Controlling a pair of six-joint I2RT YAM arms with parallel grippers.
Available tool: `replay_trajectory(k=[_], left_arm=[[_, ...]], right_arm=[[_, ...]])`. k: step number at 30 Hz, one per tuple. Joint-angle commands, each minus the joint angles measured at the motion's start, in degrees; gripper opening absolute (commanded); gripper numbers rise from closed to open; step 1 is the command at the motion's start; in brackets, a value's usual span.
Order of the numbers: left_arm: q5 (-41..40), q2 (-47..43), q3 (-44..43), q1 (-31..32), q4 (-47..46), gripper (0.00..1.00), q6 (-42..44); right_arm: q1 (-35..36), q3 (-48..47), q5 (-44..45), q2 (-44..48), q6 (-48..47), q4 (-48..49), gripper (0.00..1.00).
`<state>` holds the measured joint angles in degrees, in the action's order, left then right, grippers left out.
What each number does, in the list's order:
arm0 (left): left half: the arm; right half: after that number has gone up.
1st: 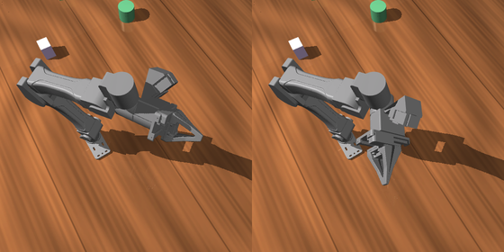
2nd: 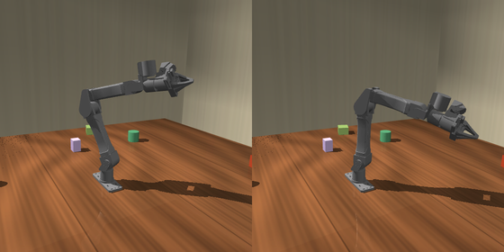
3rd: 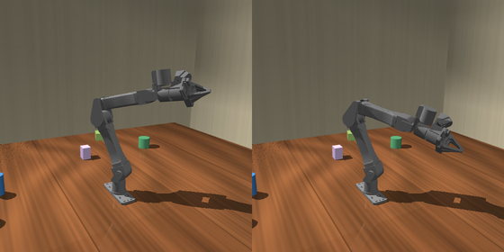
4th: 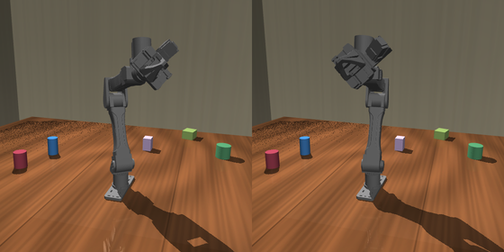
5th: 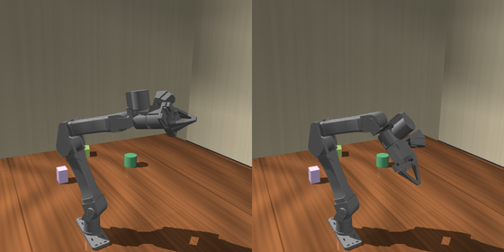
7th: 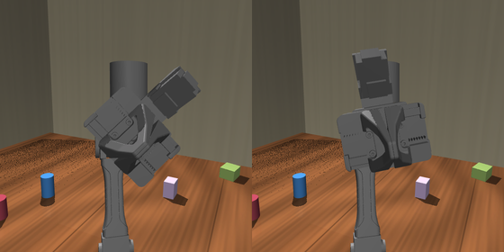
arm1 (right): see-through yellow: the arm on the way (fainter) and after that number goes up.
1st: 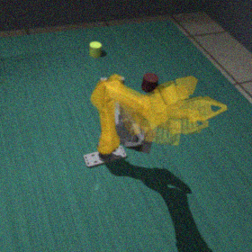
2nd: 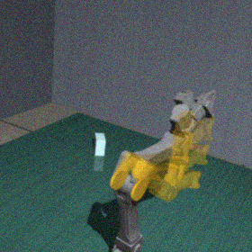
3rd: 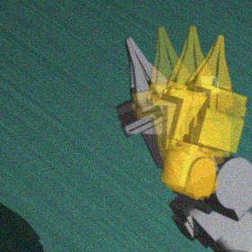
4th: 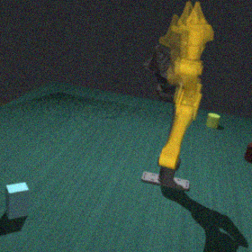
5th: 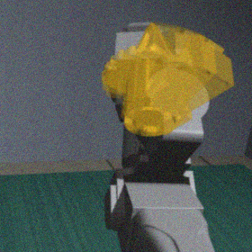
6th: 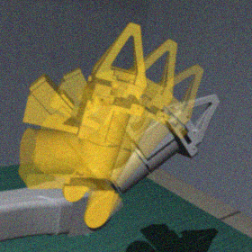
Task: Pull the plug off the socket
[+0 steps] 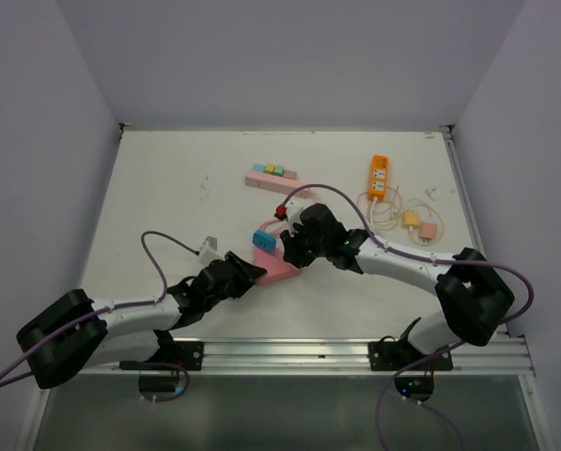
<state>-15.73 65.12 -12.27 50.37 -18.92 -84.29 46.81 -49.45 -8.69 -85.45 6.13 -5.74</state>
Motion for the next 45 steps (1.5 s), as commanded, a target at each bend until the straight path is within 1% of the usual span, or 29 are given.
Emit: replay_trajectory(k=[1, 2, 3, 4, 5, 12, 16, 24, 31, 36, 42, 45], left_arm=[[1.6, 0.7, -0.7, -1.1, 1.5, 0.0, 4.1], [1.8, 1.0, -1.5, -1.2, 2.5, 0.0, 4.8], [1.9, 1.2, -3.2, -1.2, 3.6, 0.0, 5.4], [1.9, 1.8, -4.0, -1.2, 6.2, 0.0, 6.8], [1.7, 1.9, -4.8, -1.2, 7.5, 0.0, 7.4], [0.4, 2.5, -8.6, -1.4, 15.7, 0.0, 9.7], [-0.4, 4.7, -11.9, -1.4, 23.2, 0.0, 12.8], [-0.7, 8.9, -14.6, -1.3, 29.0, 0.0, 15.6], [-1.7, 8.7, -14.5, -1.3, 31.2, 0.0, 16.0], [-1.8, 8.8, -14.5, -1.3, 31.4, 0.0, 16.6], [-1.5, 10.5, -15.5, -1.2, 31.3, 0.0, 17.8], [-1.5, 10.1, -15.5, -1.2, 30.9, 0.0, 18.0]], right_arm=[[1.5, -0.7, 0.2, 1.2, 1.5, 0.8, 0.2], [1.9, -0.9, 0.4, 1.3, 2.0, 0.5, 0.18], [2.1, -1.3, 1.0, 1.4, 2.1, -0.1, 0.11], [2.1, -1.5, 1.4, 1.7, 2.6, -0.3, 0.08], [2.2, -1.7, 1.9, 2.0, 2.9, -0.5, 0.0], [2.2, -2.8, 6.7, 5.2, 5.3, -1.9, 0.0], [2.2, -2.4, 8.5, 7.0, 7.1, -1.3, 0.0], [2.2, -1.5, 14.7, 9.2, 10.4, 0.0, 0.0], [1.5, -1.2, 19.7, 11.9, 14.5, -0.9, 0.0], [0.4, -1.7, 20.8, 13.8, 15.7, -2.2, 0.0], [-0.8, -3.5, 21.3, 11.6, 17.8, -4.5, 0.0], [-1.9, -3.2, 21.7, 12.4, 18.4, -4.3, 0.0]])
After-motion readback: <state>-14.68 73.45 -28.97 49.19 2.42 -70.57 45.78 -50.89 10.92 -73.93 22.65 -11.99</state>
